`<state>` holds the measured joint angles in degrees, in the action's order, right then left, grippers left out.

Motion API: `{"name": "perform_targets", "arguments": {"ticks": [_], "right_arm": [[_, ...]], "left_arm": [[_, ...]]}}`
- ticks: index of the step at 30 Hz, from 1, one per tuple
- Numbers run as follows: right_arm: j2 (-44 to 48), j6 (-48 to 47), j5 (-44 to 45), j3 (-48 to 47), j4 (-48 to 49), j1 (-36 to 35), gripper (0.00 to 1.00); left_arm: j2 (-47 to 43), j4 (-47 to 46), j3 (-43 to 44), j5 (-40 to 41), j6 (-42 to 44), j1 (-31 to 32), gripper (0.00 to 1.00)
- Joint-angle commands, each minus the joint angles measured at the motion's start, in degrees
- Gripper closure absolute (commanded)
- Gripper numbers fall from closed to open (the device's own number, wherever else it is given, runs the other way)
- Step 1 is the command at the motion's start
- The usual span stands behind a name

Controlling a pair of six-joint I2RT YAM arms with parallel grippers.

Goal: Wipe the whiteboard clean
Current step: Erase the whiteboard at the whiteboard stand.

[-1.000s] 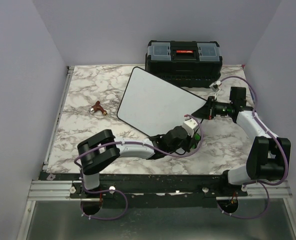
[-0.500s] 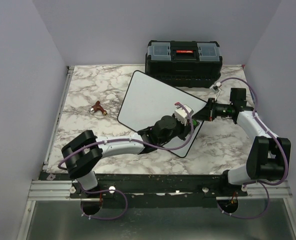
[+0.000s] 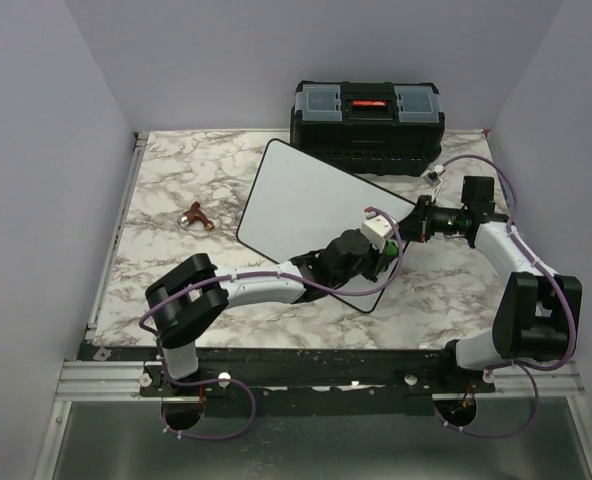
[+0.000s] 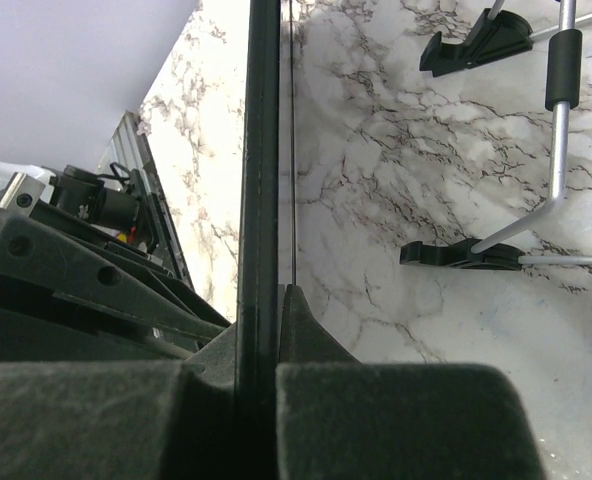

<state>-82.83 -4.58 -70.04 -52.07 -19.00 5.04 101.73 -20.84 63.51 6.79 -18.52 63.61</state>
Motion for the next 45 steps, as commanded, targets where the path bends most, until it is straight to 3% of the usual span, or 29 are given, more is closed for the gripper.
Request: {"name": "perform_targets", "arguments": {"ticks": [1,14,23,35,45], "right_arm": [[1.53,2.55,-7.57,-0.61,0.28,-0.55,0.99],[1.88,2.56,-7.52,-0.57,0.24,-0.55,0.99],[1.89,2.56,-7.65,-0.60,0.28,-0.54,0.99],[1.87,2.52,-7.64,-0.57,0.28,-0.47,0.99],[2.38,2.55,-8.00,-0.58,0.28,-0.50,0.99]], "left_arm": [[3.65,5.19,-0.02,-2.37,-1.49,2.05,1.00],[3.22,5.81,-5.21,-1.52,-4.03,3.50,1.00],[0.78,4.92,-10.77,-0.26,-4.24,-1.21,1.00],[-9.09,8.09,-17.73,8.45,-5.97,-12.41,1.00],[-13.99,7.53,-18.29,2.36,-9.54,-27.53,1.00]]}}
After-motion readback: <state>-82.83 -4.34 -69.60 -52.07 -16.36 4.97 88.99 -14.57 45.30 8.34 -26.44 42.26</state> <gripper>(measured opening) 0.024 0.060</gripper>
